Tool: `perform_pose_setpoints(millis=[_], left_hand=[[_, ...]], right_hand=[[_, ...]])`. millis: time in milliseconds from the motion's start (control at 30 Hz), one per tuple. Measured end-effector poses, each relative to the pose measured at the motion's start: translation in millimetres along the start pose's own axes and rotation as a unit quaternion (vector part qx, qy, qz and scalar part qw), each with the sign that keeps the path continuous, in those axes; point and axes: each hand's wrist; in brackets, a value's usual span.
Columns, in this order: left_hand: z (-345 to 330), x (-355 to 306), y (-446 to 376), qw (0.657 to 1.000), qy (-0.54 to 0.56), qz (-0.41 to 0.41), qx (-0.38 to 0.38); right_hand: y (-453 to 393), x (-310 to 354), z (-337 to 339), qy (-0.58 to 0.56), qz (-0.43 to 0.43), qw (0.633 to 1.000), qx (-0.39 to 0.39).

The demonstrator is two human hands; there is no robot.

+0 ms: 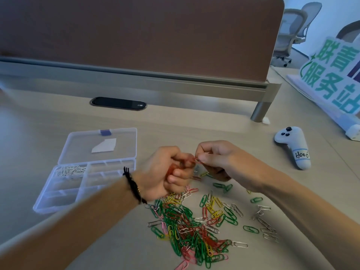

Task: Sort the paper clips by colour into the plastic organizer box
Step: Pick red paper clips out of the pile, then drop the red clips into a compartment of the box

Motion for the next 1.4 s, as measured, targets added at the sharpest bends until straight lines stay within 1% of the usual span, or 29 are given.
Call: perform_pose_setpoints(millis=[67,100,167,200,267,300,367,433,500,533,567,600,633,667,700,767,867,900,933,1000,1100,1133,1167,1200,1233,1267,1300,1333,1400], left_hand=[[-4,6,-4,0.999,0.042,0.025,-0.002],[-7,7,-6,0.999,0.042,0.029,0.002],[-13,8,-7,0.998,0.05,0.042,0.012],[-13,7,-6,0.997,0.062,0.048,0.013],[-7,2,-4,0.995,0.09,0.043,0.005],[-3,-1,-1,0.994,0.102,0.039,-0.008],[7,-10,3,0.993,0.109,0.026,-0.03],[13,-15,7,0.994,0.1,0.02,-0.036],[15,-17,10,0.996,0.076,0.015,-0.035],[15,-16,10,0.997,0.061,0.012,-0.037],[16,-16,10,0.998,0.047,0.01,-0.042],[17,-15,10,0.998,0.03,0.009,-0.048],[18,-16,9,0.999,0.009,0.008,-0.051],[20,-17,10,0.999,-0.012,0.007,-0.052],[20,-17,11,0.998,-0.03,0.009,-0.05],[22,-19,15,0.998,-0.054,0.019,-0.04],[26,-20,19,0.995,-0.068,0.051,-0.052],[27,-20,20,0.995,-0.058,0.062,-0.058],[28,-21,20,0.995,-0.038,0.071,-0.064],[31,-23,20,0.994,0.012,0.077,-0.077],[34,-25,22,0.992,0.07,0.063,-0.089],[33,-24,23,0.99,0.087,0.058,-0.092],[32,-22,24,0.988,0.106,0.054,-0.095],[30,-18,24,0.986,0.126,0.052,-0.095],[28,-13,26,0.984,0.144,0.054,-0.09],[25,-7,27,0.982,0.16,0.059,-0.083],[21,-2,28,0.98,0.176,0.061,-0.077],[17,2,29,0.976,0.194,0.056,-0.076],[9,4,31,0.963,0.251,0.009,-0.101]], right_hand=[[-4,11,-7,0.145,0.048,0.987,-0.044],[-6,16,-10,0.187,0.062,0.978,-0.064],[-9,20,-15,0.194,0.066,0.975,-0.084],[-10,19,-15,0.15,0.055,0.983,-0.086],[-9,18,-10,-0.016,0.005,0.997,-0.072],[-7,16,-6,-0.104,-0.029,0.992,-0.058],[-6,5,3,-0.225,-0.083,0.97,-0.029],[-7,-8,7,-0.293,-0.12,0.948,0.008],[-12,-18,8,-0.304,-0.144,0.942,0.022],[-13,-20,8,-0.271,-0.152,0.95,0.019],[-13,-20,6,-0.196,-0.151,0.969,0.009],[-13,-18,3,-0.087,-0.134,0.987,-0.009],[-12,-14,-1,0.036,-0.104,0.993,-0.03],[-12,-9,-5,0.149,-0.068,0.985,-0.045],[-12,-5,-8,0.235,-0.039,0.97,-0.051],[-11,2,-14,0.356,-0.02,0.933,-0.054],[-11,9,-24,0.53,0.001,0.845,-0.068],[-11,9,-27,0.568,0.015,0.82,-0.068],[-11,10,-28,0.589,0.031,0.805,-0.065],[-12,8,-31,0.624,0.063,0.777,-0.047],[-14,3,-31,0.651,0.12,0.748,-0.04],[-16,1,-28,0.644,0.121,0.754,-0.051],[-18,3,-25,0.598,0.109,0.791,-0.066],[-20,7,-22,0.508,0.096,0.852,-0.084],[-22,12,-20,0.392,0.094,0.909,-0.109],[-26,21,-23,0.278,0.103,0.946,-0.131],[-30,32,-28,0.197,0.118,0.963,-0.142],[-36,41,-36,0.144,0.132,0.97,-0.145],[-50,56,-58,0.056,0.138,0.975,-0.162]])
Point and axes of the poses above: each hand's wrist, its own y-axis away from the middle knuckle, its own z-axis out of the back of the hand, x = y × z, and after that the axes turned 6 degrees about y, right-handed
